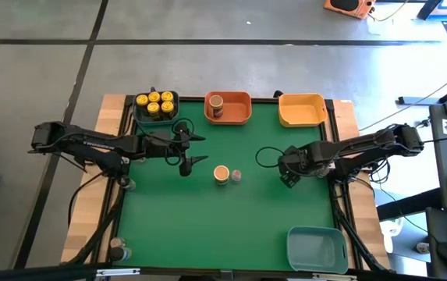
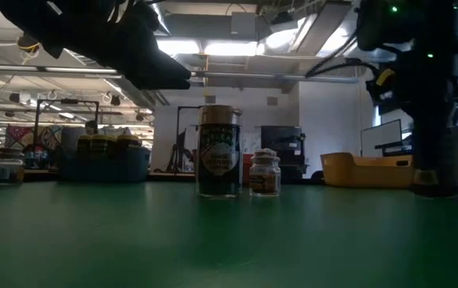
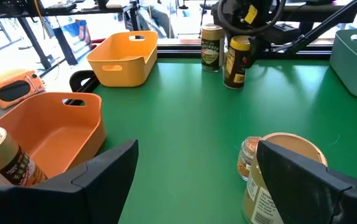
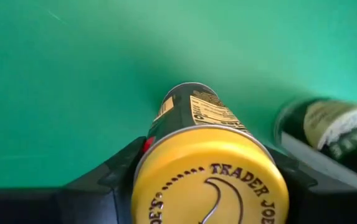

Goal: Sort spices by type
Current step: Put the yellow seasoning bottle into the blue bin

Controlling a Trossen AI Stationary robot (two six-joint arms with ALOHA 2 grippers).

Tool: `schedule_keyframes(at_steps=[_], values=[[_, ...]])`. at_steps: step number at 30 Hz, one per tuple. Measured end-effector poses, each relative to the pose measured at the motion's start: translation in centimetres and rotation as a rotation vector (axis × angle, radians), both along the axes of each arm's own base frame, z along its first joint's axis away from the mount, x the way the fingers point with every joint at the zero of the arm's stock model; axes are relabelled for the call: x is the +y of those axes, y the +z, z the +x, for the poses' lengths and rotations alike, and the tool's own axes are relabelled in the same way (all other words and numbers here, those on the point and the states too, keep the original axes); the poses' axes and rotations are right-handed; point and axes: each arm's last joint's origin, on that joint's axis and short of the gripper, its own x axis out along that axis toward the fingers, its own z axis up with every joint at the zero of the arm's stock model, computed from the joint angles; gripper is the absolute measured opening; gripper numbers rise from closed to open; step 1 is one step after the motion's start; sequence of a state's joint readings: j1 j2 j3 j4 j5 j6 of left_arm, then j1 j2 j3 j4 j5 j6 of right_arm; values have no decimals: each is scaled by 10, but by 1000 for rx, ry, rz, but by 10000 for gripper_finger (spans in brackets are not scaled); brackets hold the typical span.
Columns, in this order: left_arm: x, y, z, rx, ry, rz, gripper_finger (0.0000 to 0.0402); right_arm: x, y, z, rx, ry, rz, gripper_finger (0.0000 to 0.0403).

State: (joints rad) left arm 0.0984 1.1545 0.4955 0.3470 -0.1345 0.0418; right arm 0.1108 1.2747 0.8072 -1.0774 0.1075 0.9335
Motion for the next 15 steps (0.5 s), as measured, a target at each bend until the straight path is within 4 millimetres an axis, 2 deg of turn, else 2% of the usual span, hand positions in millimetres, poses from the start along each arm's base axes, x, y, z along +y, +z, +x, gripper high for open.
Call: schedule_keyframes(at_steps=[3,7,15], values=[[0,0,0,0,0,0,326,-1,8,5,-39,39,-35,232],[0,0,0,0,-1,1,326,-4,18,21,-178,98,-69,230],[0,0,0,1,-2,6,326,-25,23,50,-403,208,-85,231]])
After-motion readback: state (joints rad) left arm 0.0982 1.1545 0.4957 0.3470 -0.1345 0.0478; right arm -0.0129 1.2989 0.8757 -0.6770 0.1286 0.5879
